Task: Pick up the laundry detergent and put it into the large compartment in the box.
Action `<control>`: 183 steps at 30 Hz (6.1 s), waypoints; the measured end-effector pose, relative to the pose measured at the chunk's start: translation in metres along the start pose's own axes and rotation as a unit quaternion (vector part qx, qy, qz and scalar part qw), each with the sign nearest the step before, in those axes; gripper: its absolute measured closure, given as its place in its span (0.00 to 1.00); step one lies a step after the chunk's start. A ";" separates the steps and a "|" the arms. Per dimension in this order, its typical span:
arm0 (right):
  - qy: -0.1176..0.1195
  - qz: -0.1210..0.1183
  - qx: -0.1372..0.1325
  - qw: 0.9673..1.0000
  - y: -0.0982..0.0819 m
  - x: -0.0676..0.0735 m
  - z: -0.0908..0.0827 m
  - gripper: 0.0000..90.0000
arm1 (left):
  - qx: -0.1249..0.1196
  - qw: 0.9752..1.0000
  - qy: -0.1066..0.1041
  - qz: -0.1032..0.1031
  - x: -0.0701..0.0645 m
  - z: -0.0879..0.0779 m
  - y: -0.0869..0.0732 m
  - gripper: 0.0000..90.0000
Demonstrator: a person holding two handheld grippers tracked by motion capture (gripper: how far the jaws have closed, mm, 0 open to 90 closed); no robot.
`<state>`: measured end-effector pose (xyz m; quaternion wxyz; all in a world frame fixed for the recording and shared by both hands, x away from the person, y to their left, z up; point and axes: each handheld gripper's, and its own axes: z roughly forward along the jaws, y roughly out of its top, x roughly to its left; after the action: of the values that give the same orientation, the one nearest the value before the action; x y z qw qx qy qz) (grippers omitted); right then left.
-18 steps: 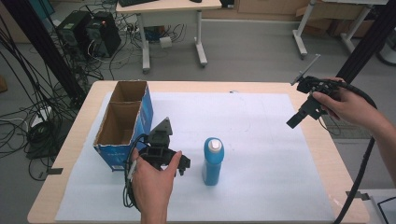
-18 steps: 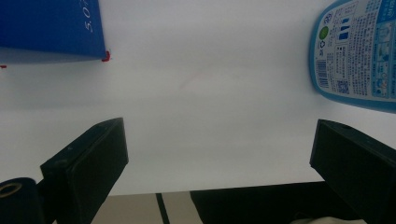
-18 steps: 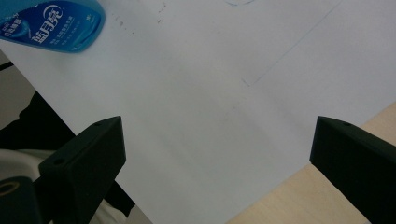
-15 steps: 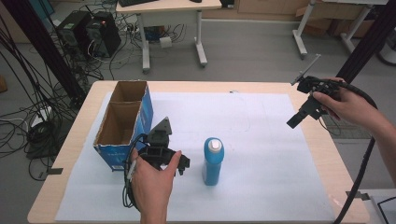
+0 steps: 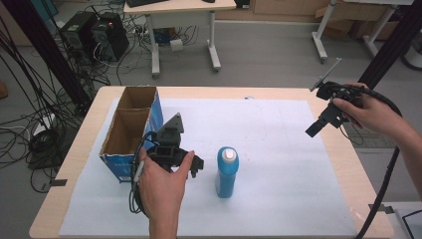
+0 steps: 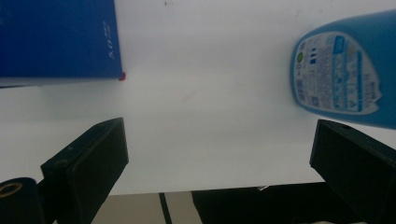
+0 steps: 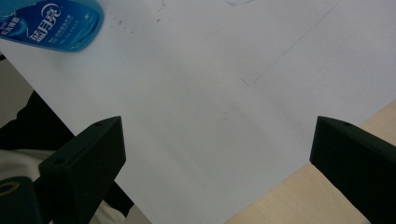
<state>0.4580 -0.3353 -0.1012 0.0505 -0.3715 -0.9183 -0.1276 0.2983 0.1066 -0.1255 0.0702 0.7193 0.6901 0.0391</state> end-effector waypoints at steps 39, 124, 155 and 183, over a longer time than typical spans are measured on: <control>0.001 -0.001 -0.013 1.000 -0.012 0.001 -0.012 0.04 | -0.070 0.994 -0.015 0.082 -0.104 -0.086 0.018 0.05; 0.004 -0.014 -0.013 1.000 -0.019 0.002 0.003 0.04 | -0.017 0.999 0.012 0.035 -0.130 0.013 0.027 0.42; -0.002 0.001 -0.002 1.000 -0.015 0.001 0.005 0.04 | -0.073 0.994 0.026 0.071 -0.103 -0.087 0.013 0.42; -0.020 0.016 0.029 0.999 0.013 0.015 0.008 0.04 | -0.133 0.989 0.048 0.048 -0.015 -0.218 0.031 0.42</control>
<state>0.4558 -0.3140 -0.1039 0.0447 -0.3872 -0.9163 -0.0922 0.2953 0.1008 0.0953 0.1301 0.7329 0.6462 0.1681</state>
